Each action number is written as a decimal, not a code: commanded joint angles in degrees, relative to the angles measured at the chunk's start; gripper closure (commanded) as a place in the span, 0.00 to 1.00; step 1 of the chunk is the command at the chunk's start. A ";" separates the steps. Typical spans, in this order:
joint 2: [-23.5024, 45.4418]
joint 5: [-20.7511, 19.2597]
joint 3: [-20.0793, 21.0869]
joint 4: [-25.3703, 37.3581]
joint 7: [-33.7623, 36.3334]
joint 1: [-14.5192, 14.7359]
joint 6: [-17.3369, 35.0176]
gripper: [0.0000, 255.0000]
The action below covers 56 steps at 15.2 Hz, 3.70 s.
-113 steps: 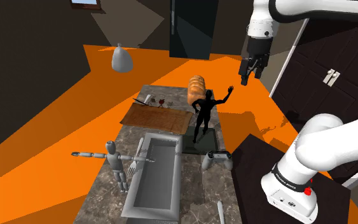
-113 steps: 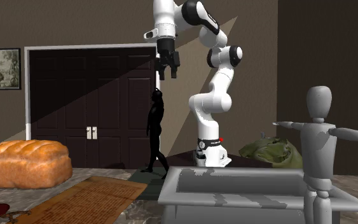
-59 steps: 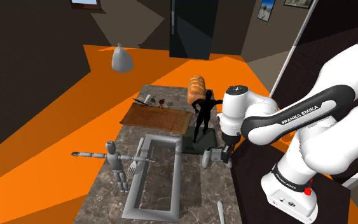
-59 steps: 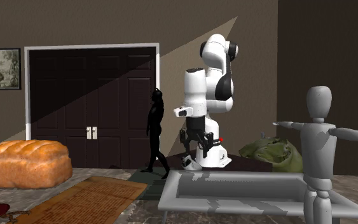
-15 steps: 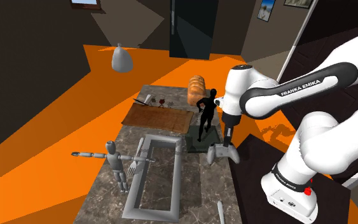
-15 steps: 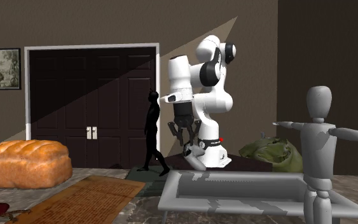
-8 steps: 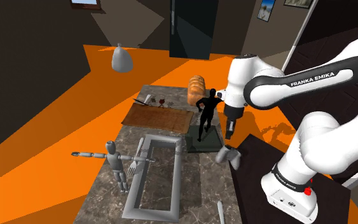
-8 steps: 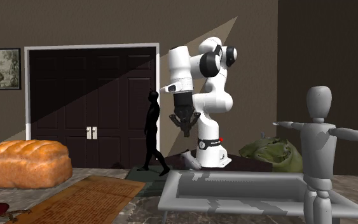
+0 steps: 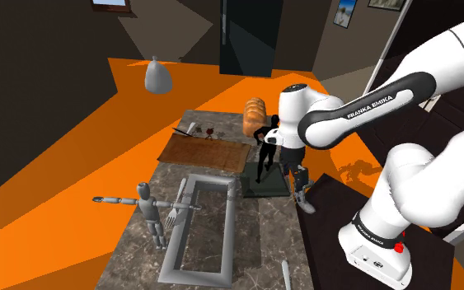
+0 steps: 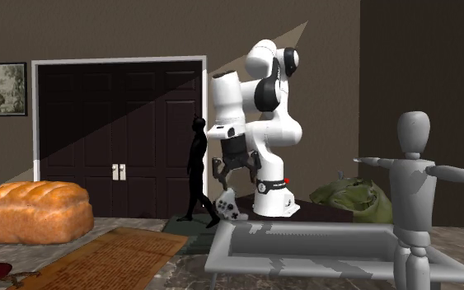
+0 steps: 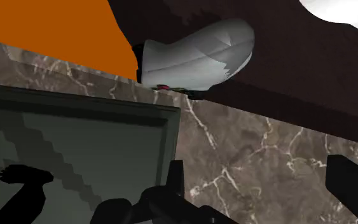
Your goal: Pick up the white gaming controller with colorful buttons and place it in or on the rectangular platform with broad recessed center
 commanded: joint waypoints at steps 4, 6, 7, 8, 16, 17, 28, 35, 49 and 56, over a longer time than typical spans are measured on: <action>7.86 -2.96 -2.16 -0.93 -14.63 3.02 4.71 0.00; 9.05 -2.98 -2.25 -1.86 -14.68 3.02 6.83 0.00; 9.69 -2.98 -2.30 -2.30 -14.70 3.03 7.90 0.00; 10.35 -2.98 -2.35 -2.73 -14.73 3.04 8.99 0.00; 10.74 -2.97 -2.38 -2.96 -14.74 3.05 9.61 0.00; 10.74 -2.97 -2.38 -2.96 -14.74 3.05 9.61 1.00; 6.15 -4.42 -4.40 -5.21 -22.30 2.50 9.67 0.00; -12.66 -14.50 -29.60 -7.34 -80.03 0.40 4.68 0.00; -6.14 -14.77 -32.39 -10.40 -80.70 2.44 14.18 0.00; -6.19 -14.78 -32.37 -10.39 -80.69 2.42 14.13 1.00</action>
